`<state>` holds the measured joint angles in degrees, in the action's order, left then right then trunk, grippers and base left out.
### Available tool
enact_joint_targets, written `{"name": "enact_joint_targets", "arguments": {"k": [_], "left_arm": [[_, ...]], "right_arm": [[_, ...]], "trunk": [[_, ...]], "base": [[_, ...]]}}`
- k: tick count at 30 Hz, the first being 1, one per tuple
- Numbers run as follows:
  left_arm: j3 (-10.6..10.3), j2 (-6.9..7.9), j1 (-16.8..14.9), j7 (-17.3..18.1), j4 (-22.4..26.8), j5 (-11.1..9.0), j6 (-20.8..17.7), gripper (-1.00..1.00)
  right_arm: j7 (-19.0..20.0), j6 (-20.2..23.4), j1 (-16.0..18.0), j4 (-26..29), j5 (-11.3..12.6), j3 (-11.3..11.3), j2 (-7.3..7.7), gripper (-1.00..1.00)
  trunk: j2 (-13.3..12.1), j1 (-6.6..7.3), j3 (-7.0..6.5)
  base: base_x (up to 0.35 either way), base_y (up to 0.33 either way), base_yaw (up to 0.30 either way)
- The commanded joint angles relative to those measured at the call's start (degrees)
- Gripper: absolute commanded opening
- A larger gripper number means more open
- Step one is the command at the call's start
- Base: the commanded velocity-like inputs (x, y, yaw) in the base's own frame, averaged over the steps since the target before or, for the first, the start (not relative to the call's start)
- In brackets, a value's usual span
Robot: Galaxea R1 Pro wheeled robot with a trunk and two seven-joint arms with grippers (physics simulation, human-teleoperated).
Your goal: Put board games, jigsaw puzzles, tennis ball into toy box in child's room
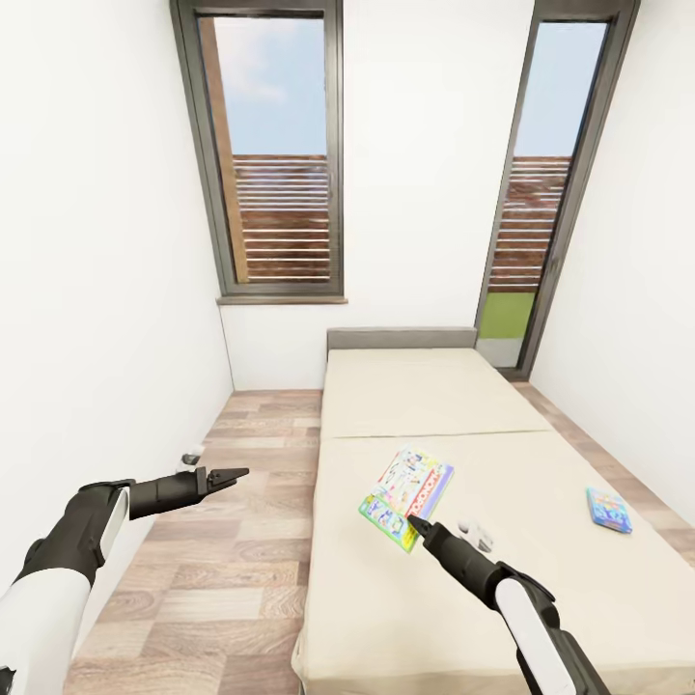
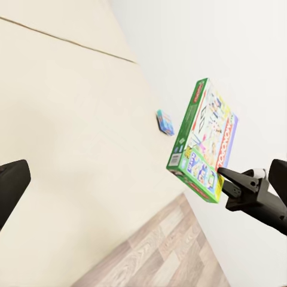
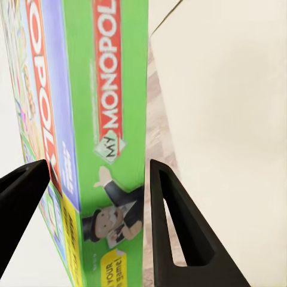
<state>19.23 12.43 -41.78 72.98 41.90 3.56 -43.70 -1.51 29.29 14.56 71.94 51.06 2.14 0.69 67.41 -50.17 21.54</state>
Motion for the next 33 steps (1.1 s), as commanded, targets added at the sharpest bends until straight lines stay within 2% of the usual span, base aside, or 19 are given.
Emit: {"name": "enact_joint_targets", "arguments": {"k": [1,4,15,24,33], "left_arm": [[0.19,-0.04,-0.05,0.41,0.03,0.39,-0.59,1.00],[0.19,-0.04,-0.05,0.41,0.03,0.34,-0.59,1.00],[0.24,-0.04,-0.05,0.50,0.05,0.18,-0.51,1.00],[0.20,-0.04,0.12,0.44,0.04,0.26,-0.51,1.00],[0.11,-0.39,0.12,0.41,0.07,0.35,-0.51,1.00]], "right_arm": [[-0.13,0.15,0.03,-0.04,0.25,0.06,0.03,-1.00],[-0.09,0.15,0.03,-0.13,0.31,0.06,0.04,-1.00],[-0.08,0.13,0.03,-0.48,0.24,0.00,0.00,-1.00],[-0.16,0.06,0.03,-0.49,0.12,0.06,-0.07,-1.00],[-0.13,0.05,0.03,-0.83,0.10,0.06,-0.08,-1.00]], "trunk": [[-0.37,0.22,-0.13],[-1.58,0.88,-0.74],[-1.58,0.88,-1.02],[-1.58,0.88,-1.04],[-1.58,0.88,-1.26]], "base": [[0.000,0.000,-0.134],[0.000,0.000,-0.208],[0.000,0.000,-0.250],[0.000,-0.006,-0.032],[0.000,-0.243,-0.195]]}}
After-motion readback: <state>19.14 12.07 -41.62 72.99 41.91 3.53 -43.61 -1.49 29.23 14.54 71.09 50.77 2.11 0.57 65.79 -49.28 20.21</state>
